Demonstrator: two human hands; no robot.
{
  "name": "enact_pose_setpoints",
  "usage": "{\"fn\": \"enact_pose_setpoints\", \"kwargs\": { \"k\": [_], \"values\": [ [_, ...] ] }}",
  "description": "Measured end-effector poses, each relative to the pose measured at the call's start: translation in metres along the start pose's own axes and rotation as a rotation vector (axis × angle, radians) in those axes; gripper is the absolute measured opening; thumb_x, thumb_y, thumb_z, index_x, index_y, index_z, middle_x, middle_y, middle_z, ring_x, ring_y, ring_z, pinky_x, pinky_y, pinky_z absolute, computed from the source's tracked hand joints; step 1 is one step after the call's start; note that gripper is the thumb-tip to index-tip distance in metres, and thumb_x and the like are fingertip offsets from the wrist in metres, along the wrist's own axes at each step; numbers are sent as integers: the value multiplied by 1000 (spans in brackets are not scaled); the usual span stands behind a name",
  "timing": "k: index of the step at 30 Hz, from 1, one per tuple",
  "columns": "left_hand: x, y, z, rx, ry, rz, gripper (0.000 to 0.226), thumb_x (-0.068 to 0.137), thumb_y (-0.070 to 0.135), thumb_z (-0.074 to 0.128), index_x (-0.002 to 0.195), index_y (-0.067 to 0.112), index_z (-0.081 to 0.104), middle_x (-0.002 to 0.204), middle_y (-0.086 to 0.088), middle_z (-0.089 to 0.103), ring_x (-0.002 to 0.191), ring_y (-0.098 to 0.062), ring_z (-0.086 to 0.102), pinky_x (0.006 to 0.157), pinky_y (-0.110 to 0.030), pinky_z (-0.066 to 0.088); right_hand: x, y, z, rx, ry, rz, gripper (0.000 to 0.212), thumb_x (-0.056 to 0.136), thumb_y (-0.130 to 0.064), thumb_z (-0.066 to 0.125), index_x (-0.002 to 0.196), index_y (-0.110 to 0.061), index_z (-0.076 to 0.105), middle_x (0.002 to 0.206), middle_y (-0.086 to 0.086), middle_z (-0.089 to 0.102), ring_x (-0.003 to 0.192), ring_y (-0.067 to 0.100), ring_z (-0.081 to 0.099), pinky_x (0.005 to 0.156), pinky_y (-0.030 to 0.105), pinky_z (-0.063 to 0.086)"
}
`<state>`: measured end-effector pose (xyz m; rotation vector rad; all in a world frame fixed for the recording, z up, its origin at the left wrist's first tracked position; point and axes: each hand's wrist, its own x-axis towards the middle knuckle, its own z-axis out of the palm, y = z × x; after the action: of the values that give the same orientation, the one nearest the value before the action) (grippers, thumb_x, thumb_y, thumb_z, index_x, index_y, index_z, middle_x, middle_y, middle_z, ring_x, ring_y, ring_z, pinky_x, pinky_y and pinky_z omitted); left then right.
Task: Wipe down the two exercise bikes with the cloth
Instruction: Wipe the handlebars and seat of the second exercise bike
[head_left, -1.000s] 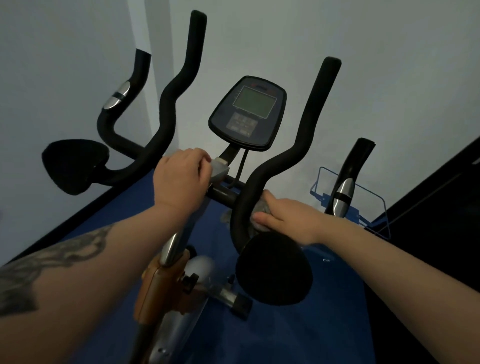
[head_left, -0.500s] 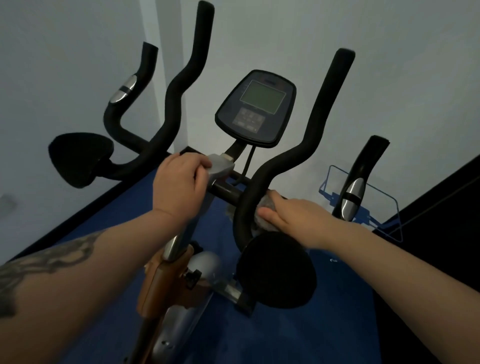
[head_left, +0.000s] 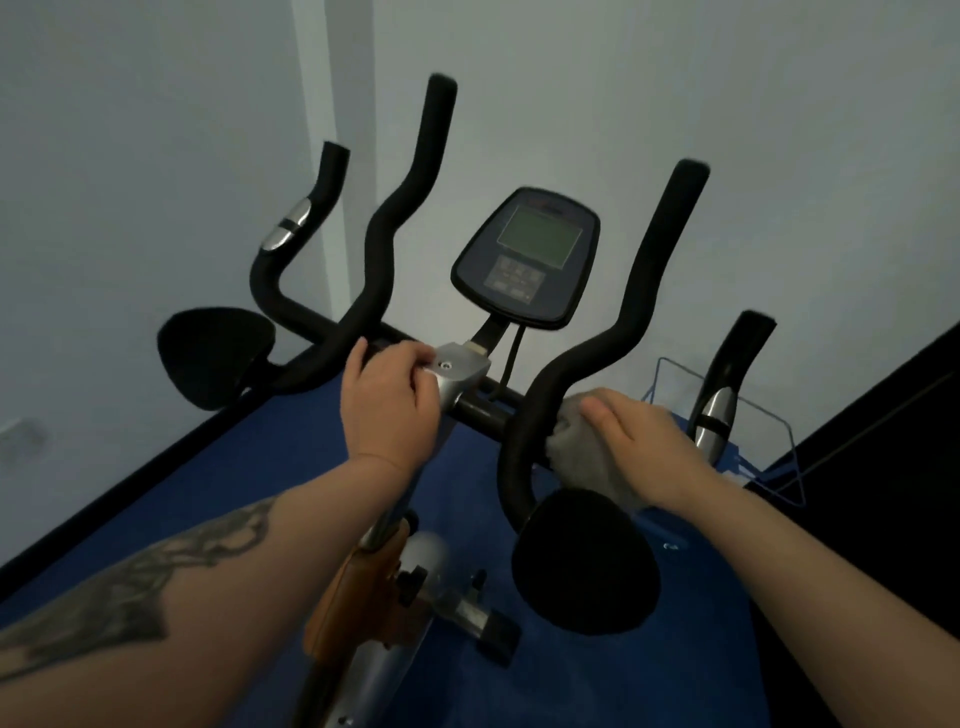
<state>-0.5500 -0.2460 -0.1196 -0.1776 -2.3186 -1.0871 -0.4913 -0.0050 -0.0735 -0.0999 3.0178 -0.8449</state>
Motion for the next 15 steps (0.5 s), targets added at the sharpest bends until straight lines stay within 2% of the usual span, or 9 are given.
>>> {"fn": "enact_pose_setpoints", "kwargs": {
  "k": [3, 6, 8, 9, 10, 11, 12, 13, 15],
  "values": [
    [3, 0, 0, -91, -28, -51, 23, 88, 4, 50, 96, 11, 70, 89, 3, 68, 88, -5, 53, 114, -46, 31, -9, -25, -7, 91, 362, 40, 33, 99, -51, 29, 97, -35, 58, 82, -14, 59, 79, 6, 57, 63, 22, 38],
    [5, 1, -2, -171, -48, -88, 22, 88, 3, 51, 96, 10, 70, 88, 8, 61, 86, 9, 34, 102, -55, 41, -12, -64, -3, -8, 524, 33, 52, 95, -62, 21, 109, -33, 62, 79, -7, 62, 71, 10, 54, 60, 27, 40],
    [6, -1, -3, -211, -63, -82, 21, 89, 3, 51, 94, 11, 70, 87, 11, 59, 86, 8, 34, 101, -54, 41, -10, -90, 6, -132, 607, 10, 55, 95, -64, 18, 119, -34, 58, 70, -10, 58, 62, 8, 49, 54, 25, 37],
    [7, -2, -3, -223, -68, -72, 20, 89, 4, 51, 93, 12, 69, 86, 11, 60, 85, 7, 35, 101, -53, 42, -6, -103, 12, -224, 616, -16, 53, 96, -61, 20, 124, -35, 56, 71, -12, 57, 63, 7, 49, 56, 25, 38],
    [9, -4, -3, -232, -75, -57, 20, 89, 4, 51, 91, 12, 69, 85, 10, 61, 84, 5, 37, 100, -52, 42, -1, -112, 18, -322, 586, -40, 50, 97, -57, 23, 129, -34, 55, 79, -10, 61, 71, 10, 53, 66, 28, 43],
    [10, -6, -3, -237, -87, -42, 21, 89, 5, 49, 90, 13, 68, 84, 8, 63, 83, 2, 39, 100, -50, 42, 5, -119, 25, -408, 512, -54, 48, 99, -53, 27, 132, -33, 54, 93, -7, 66, 88, 14, 58, 85, 35, 44],
    [10, -9, -4, -233, -102, -25, 22, 89, 6, 46, 89, 14, 67, 83, 5, 64, 83, -4, 44, 102, -48, 40, 10, -123, 31, -479, 400, -50, 45, 100, -50, 28, 133, -32, 54, 109, -5, 66, 107, 16, 56, 105, 40, 33],
    [10, -12, -5, -223, -115, -2, 25, 90, 8, 42, 89, 14, 66, 83, 3, 64, 83, -9, 50, 108, -46, 35, 13, -123, 38, -550, 273, -40, 42, 102, -46, 27, 131, -32, 54, 122, -4, 63, 122, 17, 48, 116, 44, 17],
    [9, -16, -6, -211, -122, 39, 29, 90, 10, 38, 93, 14, 66, 85, 2, 65, 86, -16, 58, 116, -40, 26, 12, -117, 52, -706, 73, -32, 34, 103, -38, 30, 126, -31, 54, 135, -4, 55, 139, 23, 33, 118, 51, -2]
  ]
}}
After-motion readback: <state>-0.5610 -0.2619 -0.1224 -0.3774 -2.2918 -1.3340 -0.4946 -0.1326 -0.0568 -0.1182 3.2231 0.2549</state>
